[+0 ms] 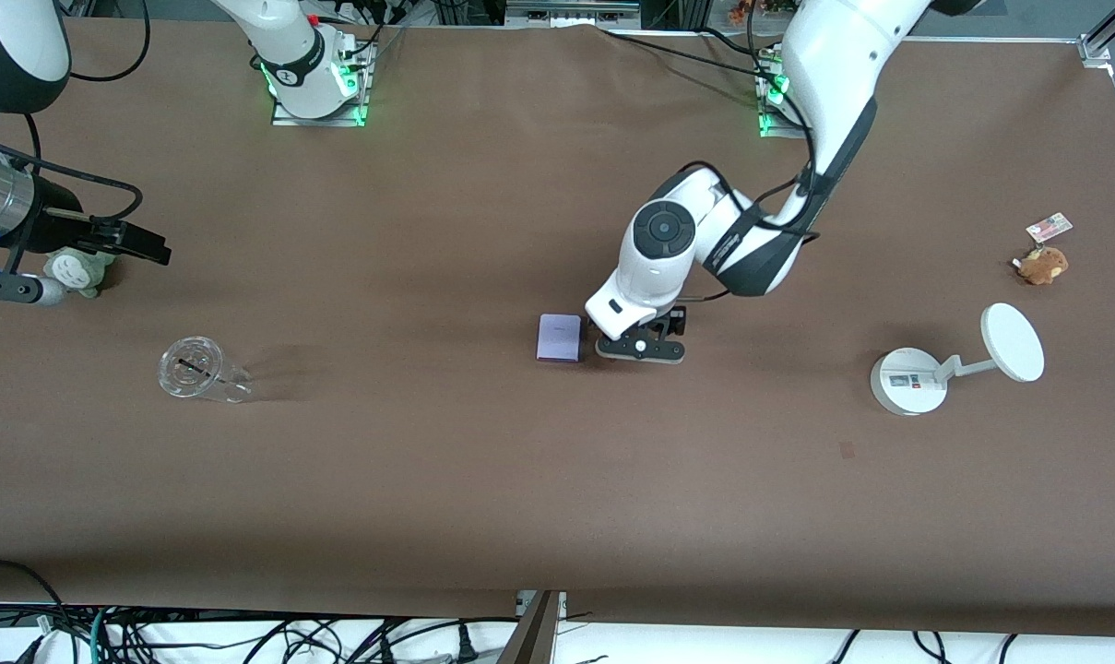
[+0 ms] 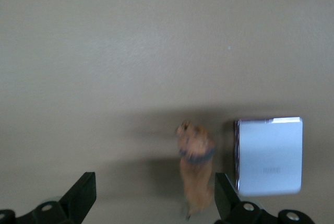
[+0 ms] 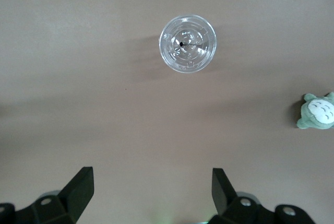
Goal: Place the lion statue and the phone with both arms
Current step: 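Grasp the lion with the left gripper while the right gripper reaches out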
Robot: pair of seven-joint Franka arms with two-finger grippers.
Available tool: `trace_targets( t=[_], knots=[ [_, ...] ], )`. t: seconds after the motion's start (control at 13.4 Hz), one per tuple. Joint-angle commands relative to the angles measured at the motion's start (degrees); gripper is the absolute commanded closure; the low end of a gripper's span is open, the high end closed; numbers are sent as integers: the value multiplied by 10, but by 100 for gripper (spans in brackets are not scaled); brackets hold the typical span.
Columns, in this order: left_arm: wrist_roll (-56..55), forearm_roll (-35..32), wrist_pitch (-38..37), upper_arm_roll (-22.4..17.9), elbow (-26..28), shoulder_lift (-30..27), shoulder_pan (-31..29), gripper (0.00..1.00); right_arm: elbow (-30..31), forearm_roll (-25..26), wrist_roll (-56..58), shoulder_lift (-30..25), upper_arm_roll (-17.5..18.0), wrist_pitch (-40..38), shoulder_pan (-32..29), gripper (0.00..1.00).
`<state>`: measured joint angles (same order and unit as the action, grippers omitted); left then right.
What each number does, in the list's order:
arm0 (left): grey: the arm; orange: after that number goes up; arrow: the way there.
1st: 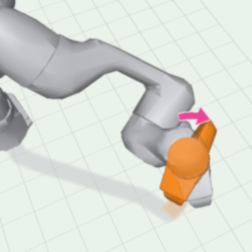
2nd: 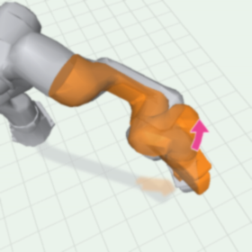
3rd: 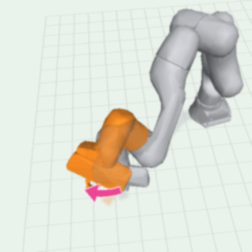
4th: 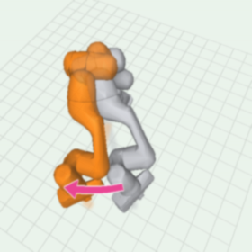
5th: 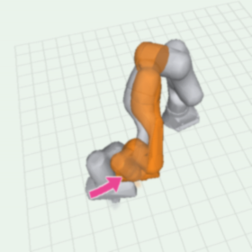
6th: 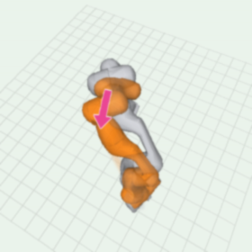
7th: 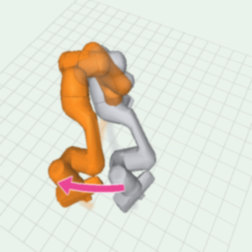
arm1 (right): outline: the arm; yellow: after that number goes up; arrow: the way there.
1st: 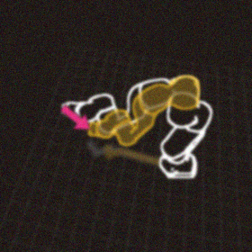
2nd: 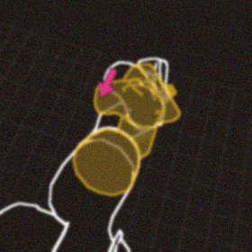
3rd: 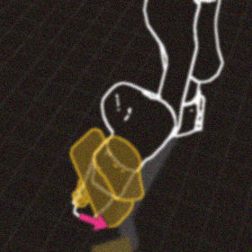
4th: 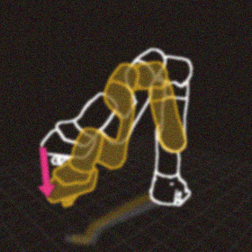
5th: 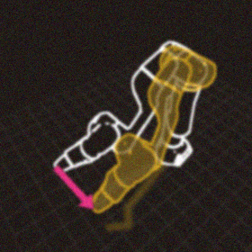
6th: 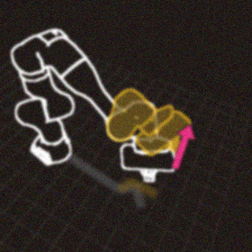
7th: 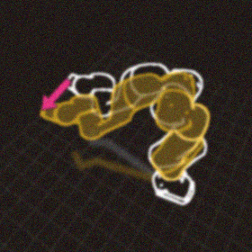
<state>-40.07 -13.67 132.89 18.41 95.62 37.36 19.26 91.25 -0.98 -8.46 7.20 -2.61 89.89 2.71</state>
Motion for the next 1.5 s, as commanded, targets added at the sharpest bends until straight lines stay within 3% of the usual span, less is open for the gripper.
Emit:
trace_targets(
  t=[0.0, 0.37, 0.45, 0.75, 0.82, 1.12, 1.42],
  knots=[
    [-33, -14, 29, -2, -19, 24, 15, 0, -20, -1, -6, 18, 7, 1, -3, 0],
    [-50, -18, 30, -6, -18, 46, 37, 0, -20, 5, 1, 51, 9, 36, 8, 0],
    [-48, -21, 31, -7, -18, 48, 35, 12, -20, 7, -2, 63, 9, 48, 19, 0],
    [-48, -55, 38, -7, -20, 49, 30, 79, -20, 5, -23, 95, 10, 92, 49, 0],
    [-48, -56, 38, -7, -20, 47, 28, 85, -20, 5, -31, 103, 10, 106, 60, 0],
    [-52, -56, 29, -7, -18, 25, 10, 90, -20, 0, -81, 145, 10, 149, 110, 0],
    [4, -56, -44, -7, -18, -14, -65, 90, -20, -1, -138, 187, 10, 197, 165, 0]
  ],
)
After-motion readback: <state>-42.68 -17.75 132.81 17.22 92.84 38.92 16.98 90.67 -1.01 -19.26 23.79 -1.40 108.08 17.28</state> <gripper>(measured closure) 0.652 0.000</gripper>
